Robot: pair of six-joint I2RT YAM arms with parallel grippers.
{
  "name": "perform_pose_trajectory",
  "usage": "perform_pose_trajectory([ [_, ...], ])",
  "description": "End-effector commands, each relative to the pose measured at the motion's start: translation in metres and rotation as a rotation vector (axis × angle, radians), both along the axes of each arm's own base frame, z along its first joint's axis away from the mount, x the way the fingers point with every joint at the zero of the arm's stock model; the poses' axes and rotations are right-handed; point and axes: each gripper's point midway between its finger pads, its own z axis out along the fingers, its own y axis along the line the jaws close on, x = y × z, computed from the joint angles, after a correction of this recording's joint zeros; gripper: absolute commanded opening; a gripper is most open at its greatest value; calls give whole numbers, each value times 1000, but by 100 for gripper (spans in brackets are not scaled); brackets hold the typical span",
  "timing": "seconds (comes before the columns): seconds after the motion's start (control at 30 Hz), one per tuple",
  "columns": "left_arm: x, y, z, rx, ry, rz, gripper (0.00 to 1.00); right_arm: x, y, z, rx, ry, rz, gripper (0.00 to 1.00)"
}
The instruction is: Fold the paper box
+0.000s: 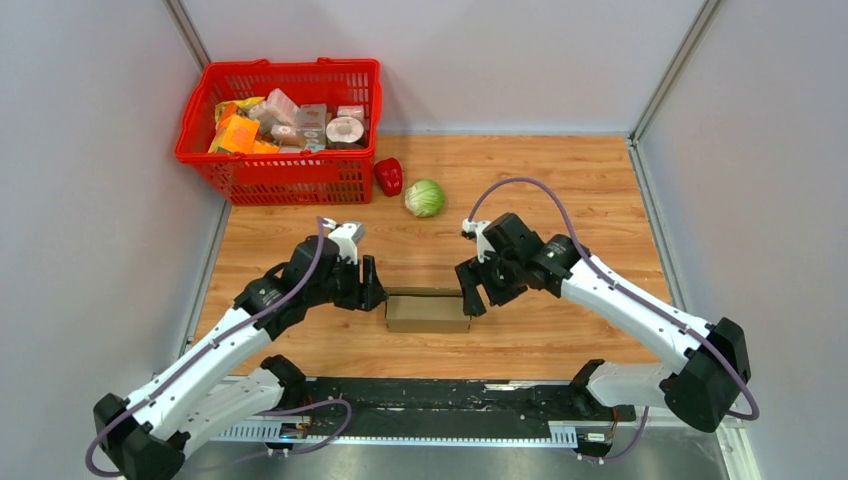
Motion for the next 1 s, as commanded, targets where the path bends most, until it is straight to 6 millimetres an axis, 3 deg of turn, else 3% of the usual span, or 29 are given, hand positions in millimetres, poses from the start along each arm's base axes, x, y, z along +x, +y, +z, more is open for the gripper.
perform_pose_trajectory([
  [0.0,10,-2,5,83,-21,-33,63,-10,2,-17,50,43,-40,76],
  [0.33,5,-21,-9,68,62,-121,63,13,4,-24,74,-13,-50,56],
  [0.67,4,-31,-12,42,94,-154,63,15,16,-20,135,4,-31,40],
  [0.97,1,-37,-9,11,111,-171,53,10,23,-14,178,47,-38,28],
])
